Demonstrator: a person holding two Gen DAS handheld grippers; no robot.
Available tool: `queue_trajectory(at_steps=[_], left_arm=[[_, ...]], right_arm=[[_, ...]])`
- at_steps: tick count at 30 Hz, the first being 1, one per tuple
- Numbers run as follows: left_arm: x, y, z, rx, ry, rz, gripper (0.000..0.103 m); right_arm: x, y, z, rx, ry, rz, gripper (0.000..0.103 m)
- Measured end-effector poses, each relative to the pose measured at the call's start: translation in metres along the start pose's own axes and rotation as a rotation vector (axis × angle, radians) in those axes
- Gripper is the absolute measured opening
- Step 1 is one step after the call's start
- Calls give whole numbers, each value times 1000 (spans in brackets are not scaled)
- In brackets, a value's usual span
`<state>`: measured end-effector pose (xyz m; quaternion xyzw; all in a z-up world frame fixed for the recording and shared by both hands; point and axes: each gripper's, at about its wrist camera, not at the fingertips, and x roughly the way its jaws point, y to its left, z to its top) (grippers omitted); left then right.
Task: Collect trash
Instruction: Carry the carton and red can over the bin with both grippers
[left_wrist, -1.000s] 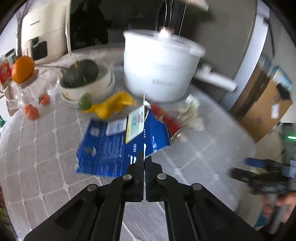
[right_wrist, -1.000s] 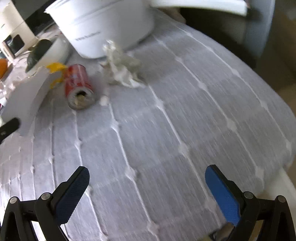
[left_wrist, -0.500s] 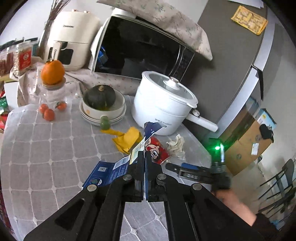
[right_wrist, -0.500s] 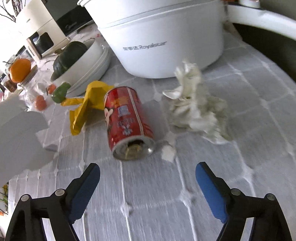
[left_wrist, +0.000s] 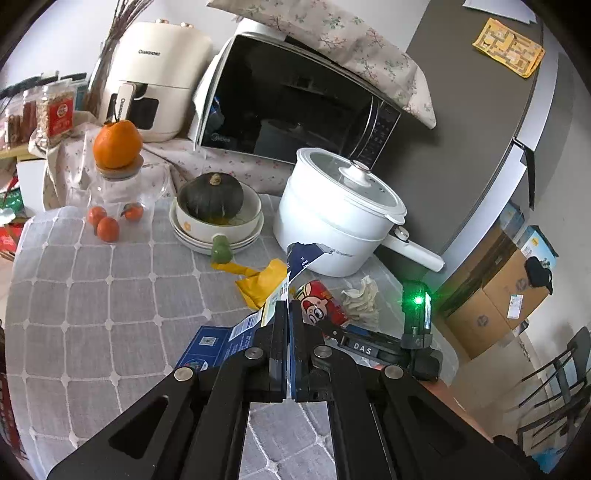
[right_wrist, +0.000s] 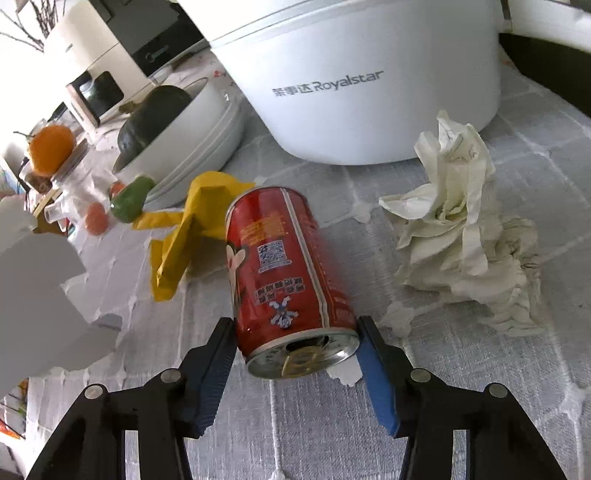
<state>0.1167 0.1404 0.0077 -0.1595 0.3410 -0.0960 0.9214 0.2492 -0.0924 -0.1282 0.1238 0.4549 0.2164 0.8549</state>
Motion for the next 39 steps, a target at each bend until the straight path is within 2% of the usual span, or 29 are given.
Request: queue_trajectory(at_steps=[4,9,17,22,29,34,39], left_arm=[[-4,-3,1,-8,-12,-7,0],[-8,-15,2,0,-28,-49,0],[-7,-51,-11,2,10,-192,0],[-4,-95,-25,57,51,-288,0],[1,-180,-56,182,133,-439,0],[16,-243,-93,267,232,-526,0],[34,-294,-129,330,321,-566,0]], right_arm=[[-16,7,-1,-16,3,-4,57],[-63,14,-7,-75,-8,-32,56],[-144,-15,-39,-24,36,-130,56],[-200,-52,-64,45,22,-232,56],[-282,-102,-109,151,-28,-362,56],[-319,-129,-141,222,-28,-434,56],[-343,-151,-166,279,-25,-480,56]])
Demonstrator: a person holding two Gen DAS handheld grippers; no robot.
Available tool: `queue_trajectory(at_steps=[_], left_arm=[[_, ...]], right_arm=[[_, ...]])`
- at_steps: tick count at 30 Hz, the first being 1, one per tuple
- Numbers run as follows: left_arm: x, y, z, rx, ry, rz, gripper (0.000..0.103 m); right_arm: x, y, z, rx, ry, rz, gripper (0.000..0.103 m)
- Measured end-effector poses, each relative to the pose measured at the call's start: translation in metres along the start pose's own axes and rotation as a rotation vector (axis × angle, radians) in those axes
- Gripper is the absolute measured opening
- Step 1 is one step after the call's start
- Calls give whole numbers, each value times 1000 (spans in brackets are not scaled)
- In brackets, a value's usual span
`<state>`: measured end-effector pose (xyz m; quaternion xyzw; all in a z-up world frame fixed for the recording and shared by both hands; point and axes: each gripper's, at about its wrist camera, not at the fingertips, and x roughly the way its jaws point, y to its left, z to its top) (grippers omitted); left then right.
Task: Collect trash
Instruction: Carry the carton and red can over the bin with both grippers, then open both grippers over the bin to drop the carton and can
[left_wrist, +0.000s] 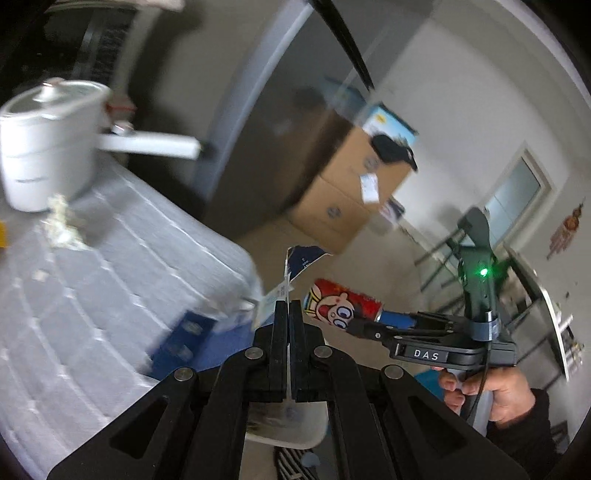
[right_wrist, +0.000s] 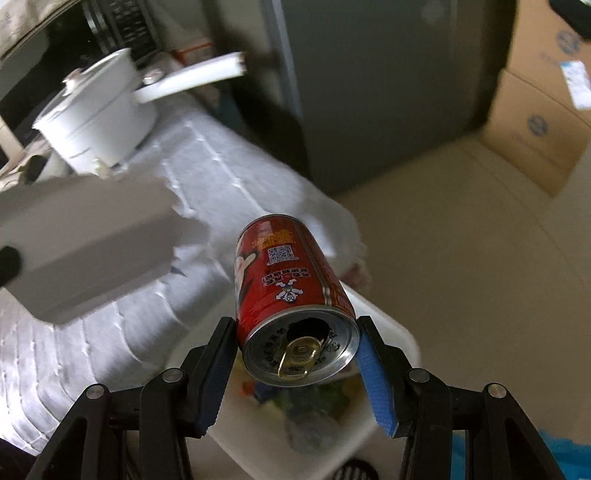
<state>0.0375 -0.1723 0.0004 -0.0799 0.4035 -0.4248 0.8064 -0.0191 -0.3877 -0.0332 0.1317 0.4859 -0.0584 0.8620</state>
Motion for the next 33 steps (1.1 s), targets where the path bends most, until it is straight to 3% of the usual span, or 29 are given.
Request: queue_trajectory(at_steps=[9,14,20,24,30,32,33], left_arm=[[63,-38,-21,11,104,-46,1],[77,-50,-33,46,158,-54,2],[95,-49,-51,15,233,-92,1],[114,-45,-67,24,300,-66,0],[142,-21,-86,30,393,42,1],[148,-14,-87,12,429,60,4],[149,-11,-86,7,442,72,15]], right_arm=[[-12,-44,-17,72,18,-62,56],[-17,-60,-22,85,18,-95,56],[-20,-70,-26,102,18,-94,56],[-19,-69,-26,97,23,-94,57],[-11,-69,-28,77,56,-96,57],[-8,-66,-28,66,68,-91,57],[-8,-65,-28,62,71,-88,57]])
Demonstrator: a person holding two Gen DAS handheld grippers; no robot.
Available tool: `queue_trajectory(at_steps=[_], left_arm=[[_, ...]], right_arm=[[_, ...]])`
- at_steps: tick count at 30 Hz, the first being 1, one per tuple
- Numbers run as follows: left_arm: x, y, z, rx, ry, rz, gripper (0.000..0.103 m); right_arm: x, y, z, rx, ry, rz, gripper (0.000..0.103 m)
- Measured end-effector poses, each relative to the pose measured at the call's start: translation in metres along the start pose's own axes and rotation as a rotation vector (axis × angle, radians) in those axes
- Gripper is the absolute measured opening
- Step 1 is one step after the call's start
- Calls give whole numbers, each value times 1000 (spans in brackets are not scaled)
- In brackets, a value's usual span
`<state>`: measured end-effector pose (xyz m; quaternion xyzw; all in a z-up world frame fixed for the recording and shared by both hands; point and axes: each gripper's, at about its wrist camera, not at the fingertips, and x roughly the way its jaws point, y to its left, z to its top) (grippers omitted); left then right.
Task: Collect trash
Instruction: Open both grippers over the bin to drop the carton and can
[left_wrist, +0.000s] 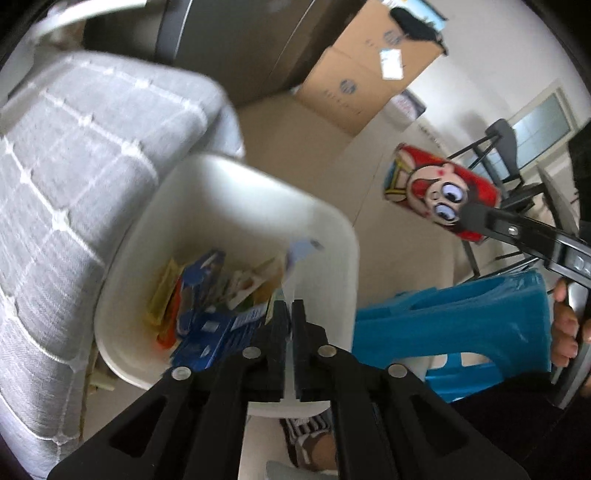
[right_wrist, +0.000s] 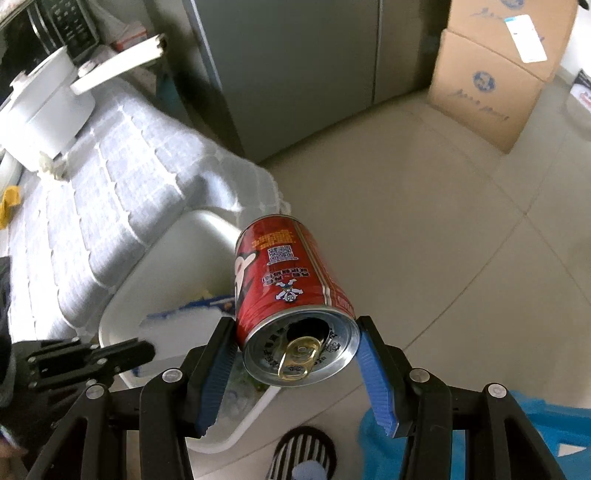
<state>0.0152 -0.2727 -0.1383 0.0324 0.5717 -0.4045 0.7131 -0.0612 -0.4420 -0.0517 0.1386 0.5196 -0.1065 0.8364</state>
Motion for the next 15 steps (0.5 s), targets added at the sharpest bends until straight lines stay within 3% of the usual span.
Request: queue_trajectory(at_steps=[1,3,10,15], left_arm=[[-1,1,0,4,7,16,46],[-8,0,0,28,-4,51,91],[-53,16,-1,71,-95,158,103],[-80,38,-7,56,-122,229,103]], right_arm=[[1,2,0,-7,5,5,57],[3,5,0,-17,15,19,57],[26,30,0,-77,112,101,57],[56,53,1,-124,204,125,57]])
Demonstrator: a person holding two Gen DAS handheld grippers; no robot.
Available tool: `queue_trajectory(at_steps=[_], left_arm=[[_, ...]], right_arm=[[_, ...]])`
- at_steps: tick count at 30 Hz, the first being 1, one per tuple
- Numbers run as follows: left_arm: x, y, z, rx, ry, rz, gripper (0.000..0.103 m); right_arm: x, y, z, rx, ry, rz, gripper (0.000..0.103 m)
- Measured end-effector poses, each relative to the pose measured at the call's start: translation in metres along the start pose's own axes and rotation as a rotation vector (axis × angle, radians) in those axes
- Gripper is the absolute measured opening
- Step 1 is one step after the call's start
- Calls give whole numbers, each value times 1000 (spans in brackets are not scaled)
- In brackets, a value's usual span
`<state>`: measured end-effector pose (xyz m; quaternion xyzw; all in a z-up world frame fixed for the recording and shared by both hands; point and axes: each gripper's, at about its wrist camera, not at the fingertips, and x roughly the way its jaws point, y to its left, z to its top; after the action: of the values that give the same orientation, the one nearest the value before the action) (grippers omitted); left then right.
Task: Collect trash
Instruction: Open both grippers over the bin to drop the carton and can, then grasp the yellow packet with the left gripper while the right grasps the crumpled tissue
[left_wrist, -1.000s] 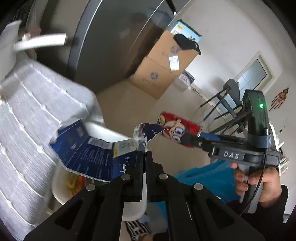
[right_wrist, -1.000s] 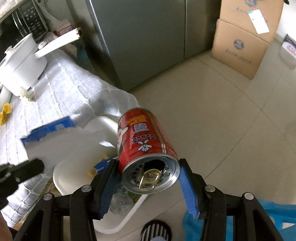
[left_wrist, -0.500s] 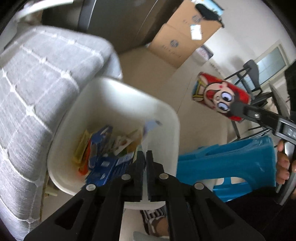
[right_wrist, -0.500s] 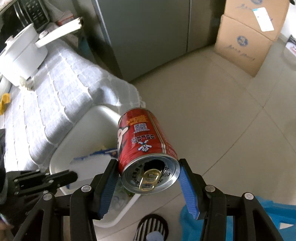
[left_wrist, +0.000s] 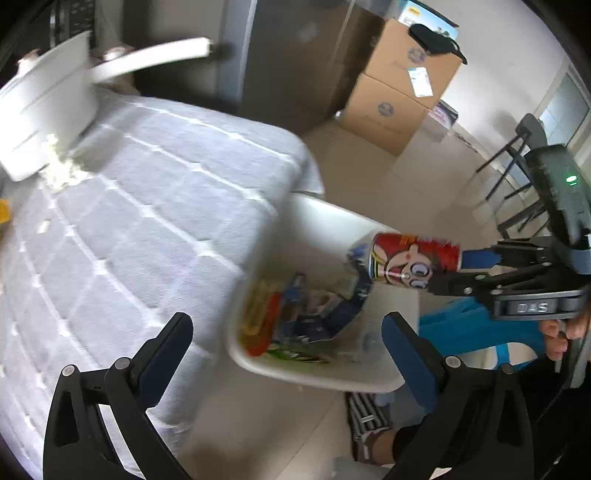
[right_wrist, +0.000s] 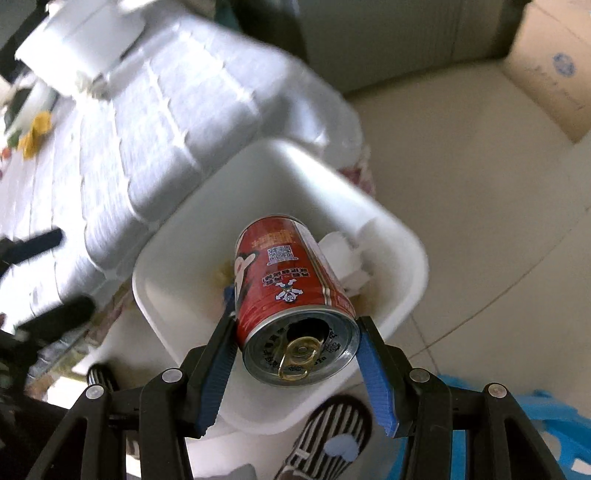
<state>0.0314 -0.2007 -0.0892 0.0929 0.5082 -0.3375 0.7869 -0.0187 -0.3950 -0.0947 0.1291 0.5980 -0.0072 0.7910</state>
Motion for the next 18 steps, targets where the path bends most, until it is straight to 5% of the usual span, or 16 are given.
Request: queue_trajectory(at_steps=[6,14,18], left_arm=[[-21,41,-12,-50,-20,41,103],[-48,77,-24,-133,-55,64,103],[-65,94,-29,-177,-100,104,103]], right_arm=[[41,16,11,-20,115,-11,57],[60,26,19,-20,163,-22,58],[46,31,27,3,84,28,83]])
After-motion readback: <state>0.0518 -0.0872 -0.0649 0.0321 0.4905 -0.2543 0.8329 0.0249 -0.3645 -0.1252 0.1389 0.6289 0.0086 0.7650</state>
